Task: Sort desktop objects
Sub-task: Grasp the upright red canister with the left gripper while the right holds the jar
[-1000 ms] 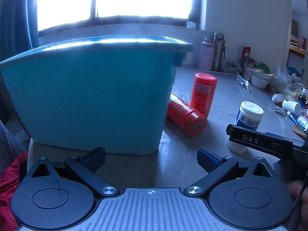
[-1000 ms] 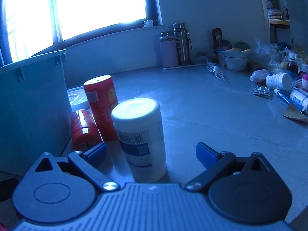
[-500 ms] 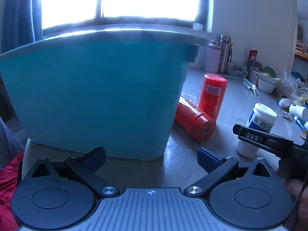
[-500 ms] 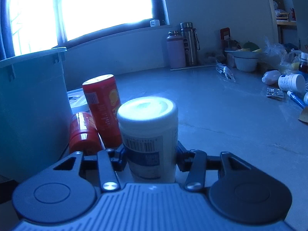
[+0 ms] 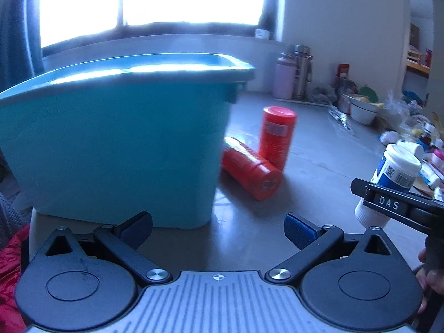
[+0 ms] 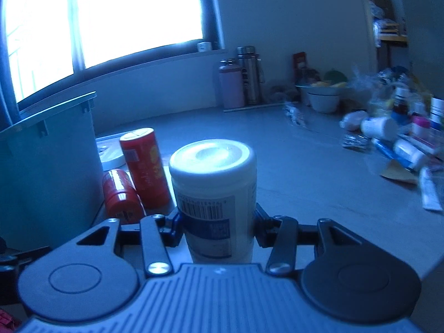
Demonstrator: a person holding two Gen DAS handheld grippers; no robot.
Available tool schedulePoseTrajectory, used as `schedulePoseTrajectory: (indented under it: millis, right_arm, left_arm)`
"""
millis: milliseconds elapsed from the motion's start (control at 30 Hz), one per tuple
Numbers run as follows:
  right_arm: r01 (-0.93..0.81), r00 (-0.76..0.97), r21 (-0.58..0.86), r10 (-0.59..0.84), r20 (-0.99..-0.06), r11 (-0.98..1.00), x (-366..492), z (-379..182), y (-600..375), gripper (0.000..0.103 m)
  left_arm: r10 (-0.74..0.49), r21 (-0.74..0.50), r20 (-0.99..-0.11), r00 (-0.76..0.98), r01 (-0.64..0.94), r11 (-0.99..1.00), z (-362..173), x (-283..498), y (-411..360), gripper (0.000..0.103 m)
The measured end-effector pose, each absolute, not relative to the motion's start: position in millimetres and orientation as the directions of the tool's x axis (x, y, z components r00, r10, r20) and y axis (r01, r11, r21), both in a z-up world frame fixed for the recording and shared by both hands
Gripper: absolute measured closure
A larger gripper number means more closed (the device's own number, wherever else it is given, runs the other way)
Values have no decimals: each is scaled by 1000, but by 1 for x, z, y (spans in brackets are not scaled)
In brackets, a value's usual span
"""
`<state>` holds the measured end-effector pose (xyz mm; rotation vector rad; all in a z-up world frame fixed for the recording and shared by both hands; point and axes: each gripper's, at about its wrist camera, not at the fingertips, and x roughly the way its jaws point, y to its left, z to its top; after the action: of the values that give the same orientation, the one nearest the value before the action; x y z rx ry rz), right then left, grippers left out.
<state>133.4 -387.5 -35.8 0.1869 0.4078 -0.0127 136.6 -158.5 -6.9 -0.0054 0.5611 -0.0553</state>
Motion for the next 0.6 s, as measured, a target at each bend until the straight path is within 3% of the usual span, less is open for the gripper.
schedulePoseTrajectory:
  millis: [600]
  right_arm:
    - [153, 920, 161, -81, -385, 975, 71, -27, -407, 54]
  left_arm:
    - [-91, -14, -520, 849, 98, 995, -10, 113, -188, 1]
